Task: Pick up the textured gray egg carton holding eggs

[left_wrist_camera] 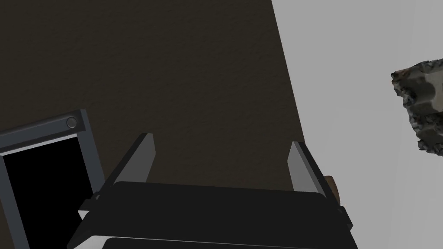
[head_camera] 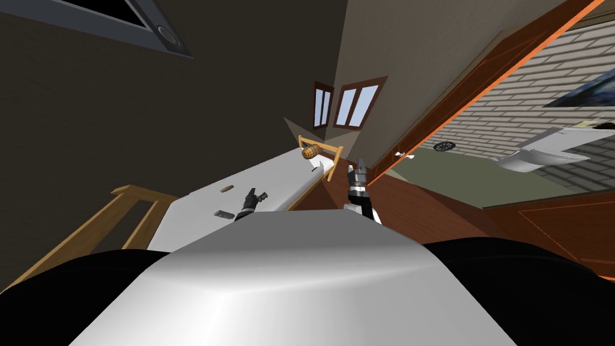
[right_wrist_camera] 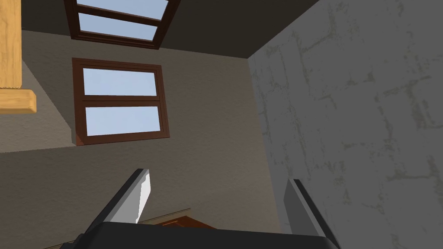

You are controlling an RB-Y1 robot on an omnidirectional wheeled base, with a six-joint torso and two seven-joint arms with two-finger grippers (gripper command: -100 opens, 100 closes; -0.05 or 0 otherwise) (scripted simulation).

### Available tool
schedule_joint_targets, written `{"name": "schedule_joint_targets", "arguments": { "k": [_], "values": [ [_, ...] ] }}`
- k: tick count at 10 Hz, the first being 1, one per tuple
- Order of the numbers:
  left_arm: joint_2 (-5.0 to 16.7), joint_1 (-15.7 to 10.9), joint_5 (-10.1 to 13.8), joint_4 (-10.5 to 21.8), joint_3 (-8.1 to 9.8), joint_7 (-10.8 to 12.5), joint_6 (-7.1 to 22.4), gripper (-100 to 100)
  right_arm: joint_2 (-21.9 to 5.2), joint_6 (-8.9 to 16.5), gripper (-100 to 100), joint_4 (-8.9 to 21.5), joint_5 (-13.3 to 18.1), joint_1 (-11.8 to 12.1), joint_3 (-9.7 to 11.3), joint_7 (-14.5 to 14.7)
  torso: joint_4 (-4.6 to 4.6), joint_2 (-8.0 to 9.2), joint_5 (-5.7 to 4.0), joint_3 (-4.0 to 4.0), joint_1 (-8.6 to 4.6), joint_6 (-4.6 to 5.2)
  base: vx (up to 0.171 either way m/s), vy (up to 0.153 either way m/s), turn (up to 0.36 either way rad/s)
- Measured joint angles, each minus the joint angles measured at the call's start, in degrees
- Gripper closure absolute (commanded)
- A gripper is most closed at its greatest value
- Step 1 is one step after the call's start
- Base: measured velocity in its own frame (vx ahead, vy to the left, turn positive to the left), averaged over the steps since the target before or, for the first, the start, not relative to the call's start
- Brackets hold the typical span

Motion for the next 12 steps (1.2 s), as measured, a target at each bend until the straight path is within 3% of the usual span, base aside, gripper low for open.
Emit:
{"name": "schedule_joint_targets", "arguments": {
  "k": [7,9,12],
  "values": [
    [0.1,1.7,-0.7,8.3,2.37,-1.7,4.4,-100,0.0,0.0,0,0.0,0.0,0.0,0.0,0.0,0.01,0.02,0.0,0.01,0.02,0.02,0.021,0.014,-0.143],
    [0.8,2.5,-0.7,10.6,3.16,-2.3,6.7,-100,0.0,0.0,0,0.0,0.0,0.0,0.0,0.0,0.01,0.01,0.01,0.01,0.08,0.02,0.017,0.029,-0.134],
    [1.9,3.3,-0.4,14.6,4.16,-2.8,7.4,-100,0.0,0.0,0,0.0,0.0,0.0,0.0,0.0,0.01,0.04,0.01,0.03,0.05,0.02,0.012,0.022,-0.194]
  ]
}}
